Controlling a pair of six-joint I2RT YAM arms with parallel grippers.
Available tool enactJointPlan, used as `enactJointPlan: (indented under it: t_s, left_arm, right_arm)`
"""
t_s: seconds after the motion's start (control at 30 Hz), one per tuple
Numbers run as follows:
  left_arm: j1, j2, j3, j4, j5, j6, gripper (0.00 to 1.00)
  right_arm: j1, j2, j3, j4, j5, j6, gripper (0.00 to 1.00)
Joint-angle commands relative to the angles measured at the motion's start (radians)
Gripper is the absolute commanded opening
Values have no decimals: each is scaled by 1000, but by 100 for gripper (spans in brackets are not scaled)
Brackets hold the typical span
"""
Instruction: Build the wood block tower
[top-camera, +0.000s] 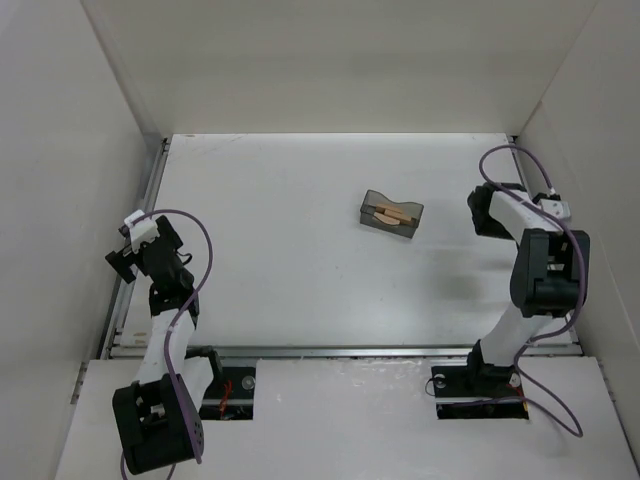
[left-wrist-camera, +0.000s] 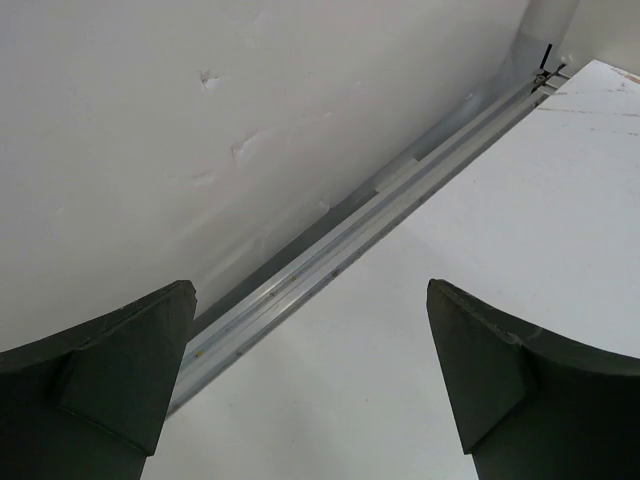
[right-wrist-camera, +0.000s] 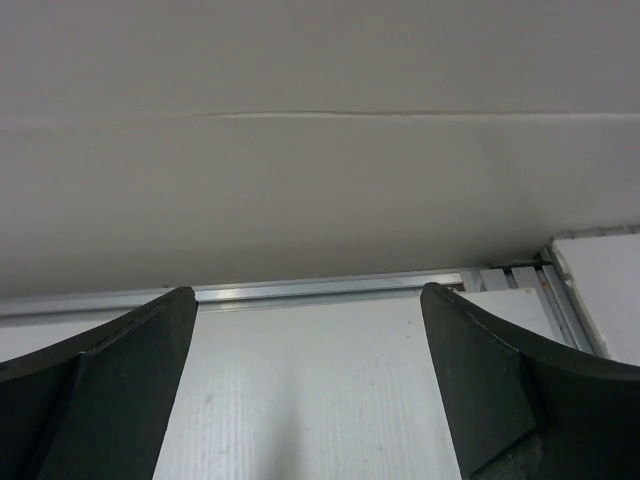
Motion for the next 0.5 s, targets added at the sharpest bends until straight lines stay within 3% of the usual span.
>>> enactJointPlan:
  t_s: [0.0, 0.13, 0.2, 0.27, 0.33, 0.37, 0.4, 0.47]
  left_arm:
    - [-3, -21, -6, 36, 8, 18, 100]
    - [-3, -21, -6, 45, 8, 18, 100]
    - [-3, -21, -6, 45, 8, 18, 100]
    - [-3, -30, -6, 45, 31, 31, 100]
    - [-3, -41, -17, 55, 86, 97, 100]
    - [-3, -41, 11, -2, 175, 119, 100]
    - [-3, -41, 40, -49, 230, 146, 100]
    - [-3, -41, 153, -190, 409, 243, 100]
  right_arm:
    - [40, 53, 126, -48, 113, -222, 99]
    - [184, 103, 298, -48, 201, -473, 99]
    - [290, 135, 462, -48, 201, -550, 99]
    - [356, 230, 614, -48, 175, -729, 99]
    - [430, 351, 874, -48, 141, -850, 99]
    - [444, 391, 968, -16, 50, -1056, 99]
    - [444, 414, 1058, 277, -71, -1305, 99]
    - [444, 335, 992, 531, -576, -1814, 95]
